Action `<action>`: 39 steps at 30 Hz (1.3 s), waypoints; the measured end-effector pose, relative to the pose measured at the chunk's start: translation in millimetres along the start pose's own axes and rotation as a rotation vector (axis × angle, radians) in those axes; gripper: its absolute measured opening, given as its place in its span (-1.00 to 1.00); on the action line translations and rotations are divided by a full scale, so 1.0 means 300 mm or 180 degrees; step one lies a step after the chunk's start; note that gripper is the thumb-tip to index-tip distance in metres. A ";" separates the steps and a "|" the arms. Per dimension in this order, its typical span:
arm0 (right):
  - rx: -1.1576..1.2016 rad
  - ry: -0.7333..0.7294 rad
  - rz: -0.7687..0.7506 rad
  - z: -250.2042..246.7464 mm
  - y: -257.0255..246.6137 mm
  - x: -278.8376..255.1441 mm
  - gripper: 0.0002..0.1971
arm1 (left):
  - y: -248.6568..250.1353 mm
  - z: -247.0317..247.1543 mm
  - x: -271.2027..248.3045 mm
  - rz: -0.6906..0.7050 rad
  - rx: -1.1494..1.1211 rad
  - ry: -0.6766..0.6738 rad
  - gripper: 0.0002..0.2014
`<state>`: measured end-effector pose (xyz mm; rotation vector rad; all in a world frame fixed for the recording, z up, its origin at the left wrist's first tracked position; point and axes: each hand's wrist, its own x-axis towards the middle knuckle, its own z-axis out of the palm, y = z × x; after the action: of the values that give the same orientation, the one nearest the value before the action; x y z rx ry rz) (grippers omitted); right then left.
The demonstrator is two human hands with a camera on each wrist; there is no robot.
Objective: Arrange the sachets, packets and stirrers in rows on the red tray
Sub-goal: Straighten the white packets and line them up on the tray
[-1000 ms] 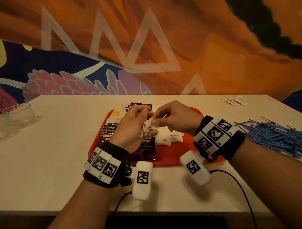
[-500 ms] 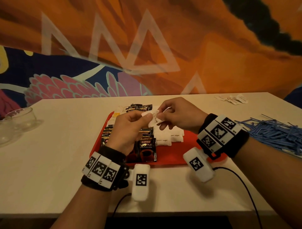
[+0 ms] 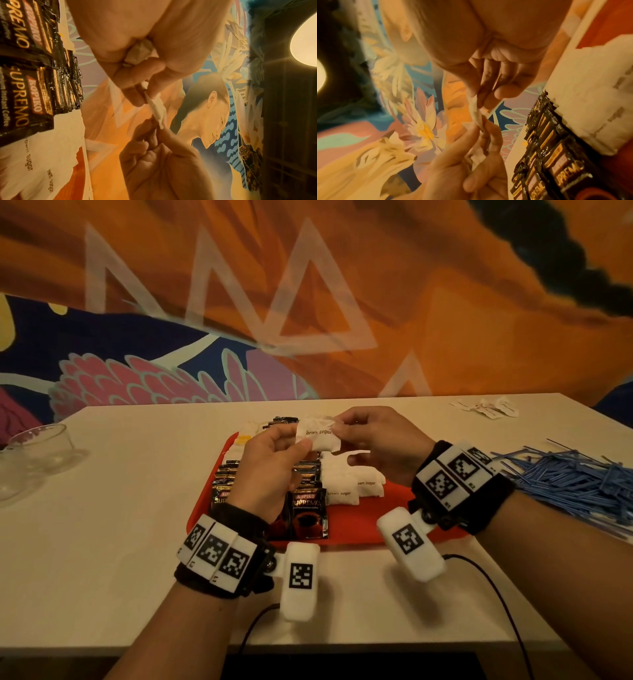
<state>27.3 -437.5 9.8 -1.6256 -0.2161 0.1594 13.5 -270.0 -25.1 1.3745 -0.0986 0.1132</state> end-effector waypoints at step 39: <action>-0.2265 -0.0002 0.1270 -0.168 0.127 0.071 -0.83 | -0.016 0.005 -0.020 -0.0266 0.0147 -0.0006 -0.94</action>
<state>61.5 -483.4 -24.2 -2.3678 0.0706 0.4228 8.2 -272.5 -30.3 1.4229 -0.0402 0.0444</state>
